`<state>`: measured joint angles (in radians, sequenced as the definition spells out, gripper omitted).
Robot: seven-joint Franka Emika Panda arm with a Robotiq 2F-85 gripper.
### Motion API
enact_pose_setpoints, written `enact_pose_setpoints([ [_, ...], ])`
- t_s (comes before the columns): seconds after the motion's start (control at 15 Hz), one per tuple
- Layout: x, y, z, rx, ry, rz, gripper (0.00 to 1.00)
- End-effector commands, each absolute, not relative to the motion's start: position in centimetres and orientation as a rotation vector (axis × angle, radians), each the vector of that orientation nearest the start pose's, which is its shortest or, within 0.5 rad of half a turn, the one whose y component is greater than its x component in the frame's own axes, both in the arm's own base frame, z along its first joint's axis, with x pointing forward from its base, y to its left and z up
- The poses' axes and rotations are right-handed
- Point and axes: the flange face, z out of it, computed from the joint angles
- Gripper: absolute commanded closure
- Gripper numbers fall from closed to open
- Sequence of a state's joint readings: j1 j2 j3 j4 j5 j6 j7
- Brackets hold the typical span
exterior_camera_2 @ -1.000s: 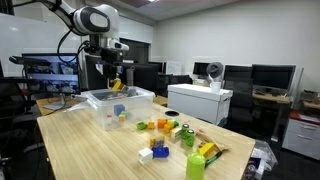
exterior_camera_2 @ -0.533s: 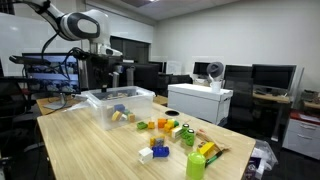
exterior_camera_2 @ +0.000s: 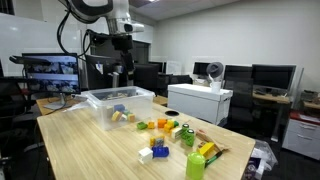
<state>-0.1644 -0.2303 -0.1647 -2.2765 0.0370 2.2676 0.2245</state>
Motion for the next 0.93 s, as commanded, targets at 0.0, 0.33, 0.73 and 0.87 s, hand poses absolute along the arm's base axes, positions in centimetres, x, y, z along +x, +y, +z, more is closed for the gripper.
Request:
enact_pose_setpoints([
  [0.0, 44.3, -22.0, 45.1, -2.925, 1.059, -0.347, 0.00],
  [0.33, 42.4, -27.4, 38.1, -2.913, 1.277, -0.235, 0.00],
  [0.73, 44.5, -31.2, 31.5, -2.896, 1.478, -0.160, 0.00],
  [0.87, 45.1, -32.1, 30.0, -2.886, 1.512, -0.132, 0.00],
])
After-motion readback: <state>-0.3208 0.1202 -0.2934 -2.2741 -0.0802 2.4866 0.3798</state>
